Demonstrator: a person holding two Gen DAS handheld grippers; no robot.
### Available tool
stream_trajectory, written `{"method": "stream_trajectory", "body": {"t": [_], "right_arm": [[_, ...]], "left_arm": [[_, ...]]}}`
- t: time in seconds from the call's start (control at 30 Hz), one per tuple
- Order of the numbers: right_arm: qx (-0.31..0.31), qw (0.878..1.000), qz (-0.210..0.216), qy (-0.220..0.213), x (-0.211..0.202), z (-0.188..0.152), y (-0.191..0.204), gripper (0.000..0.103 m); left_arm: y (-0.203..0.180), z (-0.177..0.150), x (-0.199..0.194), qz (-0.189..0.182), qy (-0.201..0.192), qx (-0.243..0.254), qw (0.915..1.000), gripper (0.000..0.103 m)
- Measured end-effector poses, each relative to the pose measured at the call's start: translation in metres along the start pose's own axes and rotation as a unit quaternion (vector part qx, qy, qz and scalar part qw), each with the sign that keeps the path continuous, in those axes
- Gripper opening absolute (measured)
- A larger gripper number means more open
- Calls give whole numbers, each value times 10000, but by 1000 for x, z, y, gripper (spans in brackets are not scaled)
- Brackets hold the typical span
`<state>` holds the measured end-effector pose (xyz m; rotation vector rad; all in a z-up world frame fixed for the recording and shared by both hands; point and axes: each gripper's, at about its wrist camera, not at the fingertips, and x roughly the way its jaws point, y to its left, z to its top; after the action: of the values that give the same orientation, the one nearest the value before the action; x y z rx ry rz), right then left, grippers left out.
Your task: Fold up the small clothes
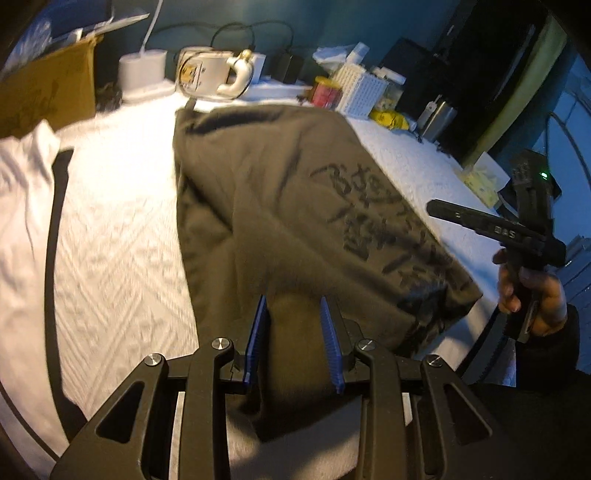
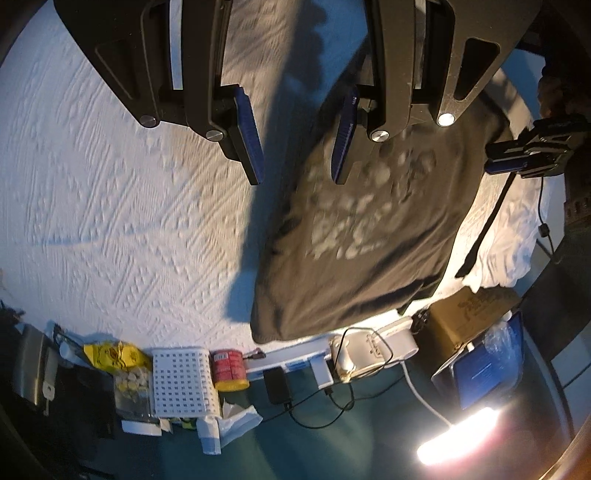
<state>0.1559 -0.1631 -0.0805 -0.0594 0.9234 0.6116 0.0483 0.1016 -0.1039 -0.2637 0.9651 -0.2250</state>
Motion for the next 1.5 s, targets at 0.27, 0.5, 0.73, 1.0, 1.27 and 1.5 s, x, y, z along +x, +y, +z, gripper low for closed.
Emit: {"method": "stream_trajectory", "body": {"t": [0.27, 0.5, 0.73, 1.0, 1.27, 1.5], "right_arm": [[34, 9999, 127, 98, -11, -30, 10, 40], [79, 9998, 162, 69, -15, -40, 15, 40], [69, 9997, 176, 124, -13, -50, 18, 41], [210, 9996, 173, 115, -19, -52, 8, 41], [177, 9991, 313, 234, -10, -63, 15, 40], [-302, 9995, 25, -30, -14, -80, 33, 40]], "left_arm": [[3, -13, -9, -25, -16, -109, 9999, 30], [1, -13, -19, 153, -342, -64, 9993, 64], [-12, -19, -4, -309, 29, 116, 9995, 64], [-2, -22, -7, -351, -47, 32, 9994, 12], [-7, -20, -39, -334, -290, 325, 9985, 7], [2, -33, -31, -238, -41, 343, 9991, 7]]}}
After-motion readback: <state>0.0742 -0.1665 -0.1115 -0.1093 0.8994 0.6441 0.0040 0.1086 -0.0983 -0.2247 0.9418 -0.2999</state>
